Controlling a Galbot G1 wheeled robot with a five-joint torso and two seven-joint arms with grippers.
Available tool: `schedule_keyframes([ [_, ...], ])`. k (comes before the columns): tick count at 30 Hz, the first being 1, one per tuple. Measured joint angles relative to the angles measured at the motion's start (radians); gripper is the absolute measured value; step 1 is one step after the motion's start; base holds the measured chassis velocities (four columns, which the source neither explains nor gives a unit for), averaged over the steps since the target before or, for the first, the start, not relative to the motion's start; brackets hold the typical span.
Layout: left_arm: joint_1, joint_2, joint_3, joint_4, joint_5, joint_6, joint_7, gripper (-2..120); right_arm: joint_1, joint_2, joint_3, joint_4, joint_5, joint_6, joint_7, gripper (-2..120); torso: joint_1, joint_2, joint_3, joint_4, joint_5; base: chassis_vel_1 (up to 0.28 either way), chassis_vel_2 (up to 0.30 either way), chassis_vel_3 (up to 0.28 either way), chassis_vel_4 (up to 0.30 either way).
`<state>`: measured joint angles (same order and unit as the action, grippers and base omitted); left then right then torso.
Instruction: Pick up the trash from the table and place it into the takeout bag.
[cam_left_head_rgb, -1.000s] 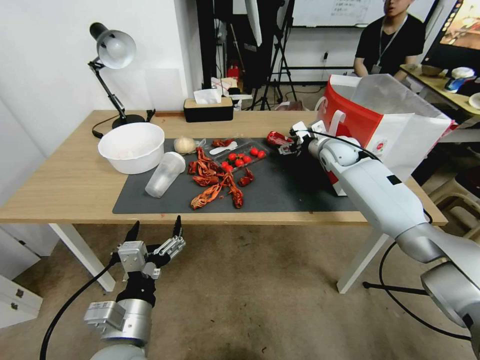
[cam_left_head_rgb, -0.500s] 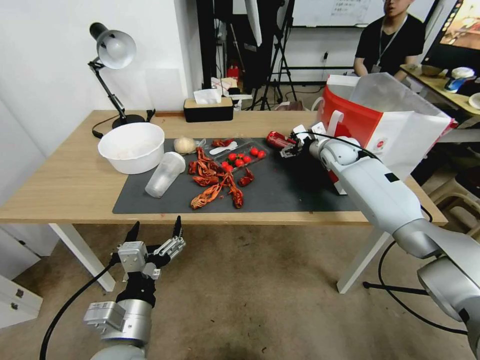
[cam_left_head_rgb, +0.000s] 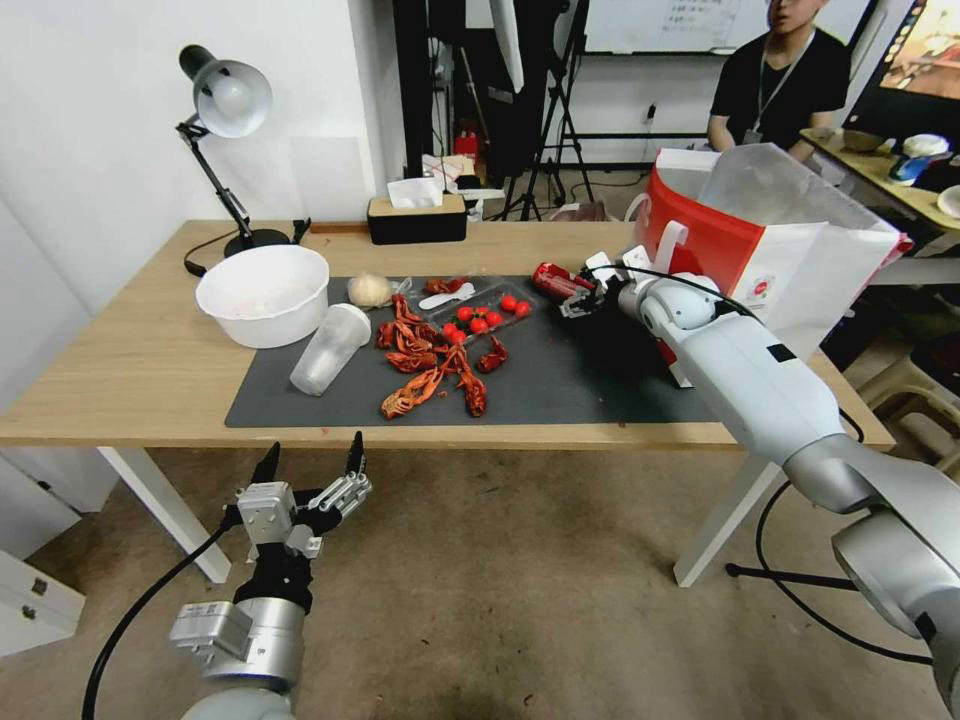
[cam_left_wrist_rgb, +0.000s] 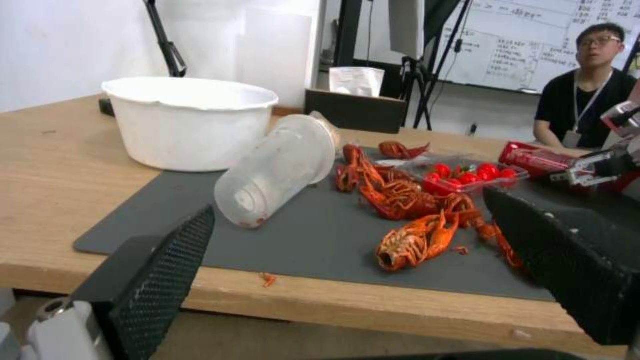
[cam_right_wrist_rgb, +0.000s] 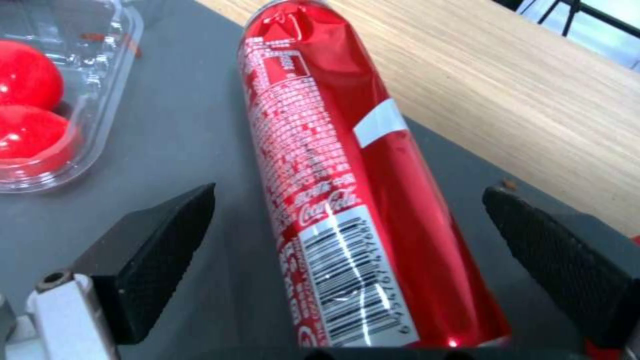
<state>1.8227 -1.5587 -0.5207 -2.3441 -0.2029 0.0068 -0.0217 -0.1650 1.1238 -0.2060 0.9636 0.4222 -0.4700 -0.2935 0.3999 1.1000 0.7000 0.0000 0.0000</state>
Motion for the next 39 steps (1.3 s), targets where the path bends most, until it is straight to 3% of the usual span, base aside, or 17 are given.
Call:
schedule_keyframes([
  [5,0.0,0.001,-0.001,0.0,-0.001,0.0,-0.001,100,0.0,0.003,0.0,-0.002,0.002,-0.001,-0.002,93,0.0,0.0,0.0,0.0,0.0,0.0,0.0,0.0,0.0],
  [21,-0.003,0.0,-0.001,0.004,-0.002,-0.002,-0.005,100,-0.011,0.002,0.005,0.003,0.034,-0.016,-0.003,41,0.0,0.0,0.0,0.0,-0.0001,0.0,0.0,0.0,0.0],
  [30,-0.004,0.003,-0.003,0.002,-0.005,-0.003,-0.007,100,-0.018,-0.005,0.012,0.028,0.045,-0.021,0.005,41,0.0,0.0,0.0,0.0,0.0,0.0,0.0,0.0,0.0],
  [39,-0.004,0.003,-0.003,-0.007,-0.005,-0.004,-0.008,100,-0.031,-0.029,0.05,0.175,0.089,-0.077,0.097,41,0.0,0.0,0.0,0.0,0.0,0.0,0.0,0.0,0.0],
])
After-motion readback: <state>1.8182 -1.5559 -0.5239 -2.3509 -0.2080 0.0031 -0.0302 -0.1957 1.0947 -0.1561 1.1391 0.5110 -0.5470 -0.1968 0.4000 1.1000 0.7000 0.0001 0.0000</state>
